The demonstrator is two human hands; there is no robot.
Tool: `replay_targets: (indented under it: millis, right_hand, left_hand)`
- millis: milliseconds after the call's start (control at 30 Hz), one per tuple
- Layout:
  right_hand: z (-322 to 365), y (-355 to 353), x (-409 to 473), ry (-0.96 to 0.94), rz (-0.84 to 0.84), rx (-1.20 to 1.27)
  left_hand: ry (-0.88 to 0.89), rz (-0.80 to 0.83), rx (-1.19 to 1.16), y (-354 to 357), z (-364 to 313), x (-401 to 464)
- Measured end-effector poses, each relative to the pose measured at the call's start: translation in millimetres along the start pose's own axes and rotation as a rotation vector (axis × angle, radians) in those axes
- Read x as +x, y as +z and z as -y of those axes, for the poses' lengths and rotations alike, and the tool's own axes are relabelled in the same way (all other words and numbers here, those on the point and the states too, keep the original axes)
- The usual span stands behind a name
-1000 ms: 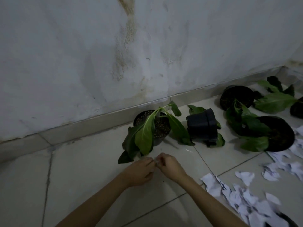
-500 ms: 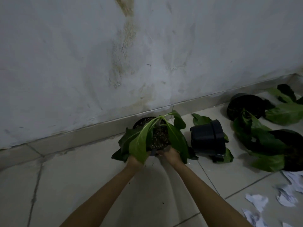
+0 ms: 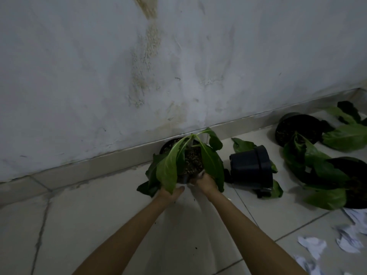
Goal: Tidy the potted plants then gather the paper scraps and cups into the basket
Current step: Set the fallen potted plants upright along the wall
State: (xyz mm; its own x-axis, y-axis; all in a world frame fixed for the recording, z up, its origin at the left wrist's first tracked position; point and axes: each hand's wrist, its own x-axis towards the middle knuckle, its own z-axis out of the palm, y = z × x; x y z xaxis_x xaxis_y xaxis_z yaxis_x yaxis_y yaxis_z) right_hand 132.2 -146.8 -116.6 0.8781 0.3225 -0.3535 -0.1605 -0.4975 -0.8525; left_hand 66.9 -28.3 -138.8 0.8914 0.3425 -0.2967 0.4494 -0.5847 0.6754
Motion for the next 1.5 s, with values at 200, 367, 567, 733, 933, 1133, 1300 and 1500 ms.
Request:
replay_targets:
  millis: [200, 367, 567, 733, 933, 1133, 1300, 1500]
  right_hand:
    - [14.8, -36.3, -37.8, 0.136, 0.231, -0.243]
    - [31.8, -92.2, -58.3, 0.209, 0.343, -0.356]
    - [54.0, -166.9, -80.1, 0.252, 0.306, -0.431]
    - [62.3, -201.6, -94.0, 0.288, 0.161, -0.563]
    - [48.2, -219.7, -99.6, 0.285, 0.031, -0.524]
    - [15.8, -219.2, -95.8, 0.351, -0.062, -0.495]
    - [-8.1, -220.1, -98.0, 0.484, -0.072, -0.481]
    - [-17.5, -219.5, -108.3, 0.567, -0.136, -0.337]
  left_hand:
    - [-0.111, 0.469, 0.357, -4.2, -48.2, -36.7]
    - [-0.118, 0.596, 0.313, -10.8, -107.1, -58.9]
    - [-0.132, 0.710, 0.264, -14.1, -179.3, -63.3]
    - [-0.024, 0.654, 0.286, -11.7, -230.7, -57.7]
    - [0.168, 0.549, 0.588, 8.3, -241.4, -42.5]
    - [0.363, 0.339, 0.864, 40.8, -235.7, -13.4]
    - [0.309, 0.377, 0.622, 68.2, -245.7, 10.5]
    - [0.182, 0.352, 0.559, 92.3, -243.1, 23.0]
